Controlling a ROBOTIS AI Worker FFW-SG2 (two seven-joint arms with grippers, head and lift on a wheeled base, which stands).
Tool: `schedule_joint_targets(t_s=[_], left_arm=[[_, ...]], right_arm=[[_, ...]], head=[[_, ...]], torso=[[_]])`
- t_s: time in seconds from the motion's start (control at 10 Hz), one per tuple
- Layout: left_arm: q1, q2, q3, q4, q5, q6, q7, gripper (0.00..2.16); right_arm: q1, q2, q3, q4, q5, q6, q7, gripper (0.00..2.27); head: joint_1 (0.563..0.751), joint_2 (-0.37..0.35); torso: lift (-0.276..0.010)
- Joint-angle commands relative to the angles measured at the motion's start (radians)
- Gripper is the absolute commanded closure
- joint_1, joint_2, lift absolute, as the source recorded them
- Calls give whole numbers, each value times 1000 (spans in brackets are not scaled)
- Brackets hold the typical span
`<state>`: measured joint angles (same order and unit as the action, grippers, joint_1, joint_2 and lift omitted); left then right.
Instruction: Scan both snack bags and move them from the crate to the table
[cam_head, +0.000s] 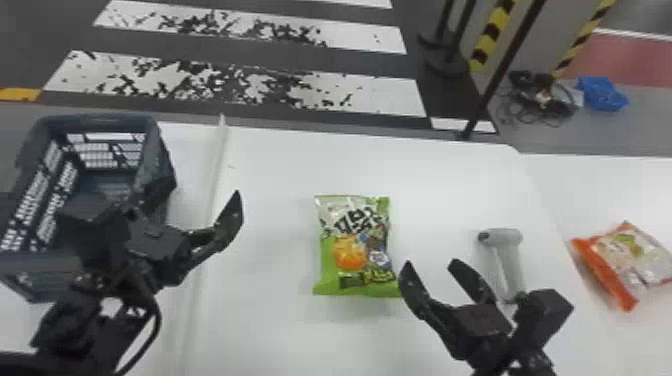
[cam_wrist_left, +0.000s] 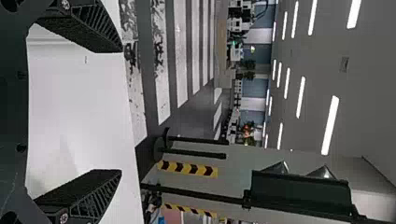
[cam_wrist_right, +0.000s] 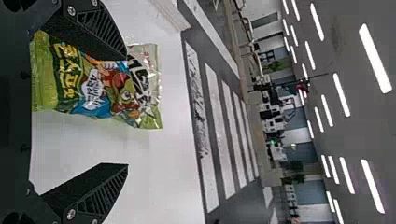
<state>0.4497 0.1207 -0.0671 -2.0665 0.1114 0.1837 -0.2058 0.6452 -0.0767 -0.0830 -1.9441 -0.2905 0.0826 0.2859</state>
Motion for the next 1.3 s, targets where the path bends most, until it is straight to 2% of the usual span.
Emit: schedule_joint_targets(t_s=[0.0, 0.1, 0.5, 1.0, 1.1, 1.2], left_arm=[[38, 8, 38, -38, 27, 9, -6, 80], [53, 13, 59, -47, 42, 18, -14, 83], [73, 17, 75, -44, 48, 21, -20, 83], [70, 30, 75, -32, 60, 27, -24, 83], [66, 37, 75, -27, 67, 30, -26, 83], [64, 40, 75, -24, 71, 30, -30, 83]], right_arm=[[-47, 2, -50, -7, -56, 236, 67, 120], [-87, 0, -86, -6, -99, 395, 124, 120], [-193, -6, -121, 16, -108, 665, 205, 110], [-294, -15, -113, 106, -134, 754, 245, 134], [-317, -15, -116, 140, -139, 754, 251, 259], [-332, -17, -119, 162, -137, 754, 256, 775]], head=[[695, -91], [695, -81], [695, -22], [695, 5], [695, 10], [695, 12]], torso=[[-88], [-88], [-88], [-88], [-88], [-88]])
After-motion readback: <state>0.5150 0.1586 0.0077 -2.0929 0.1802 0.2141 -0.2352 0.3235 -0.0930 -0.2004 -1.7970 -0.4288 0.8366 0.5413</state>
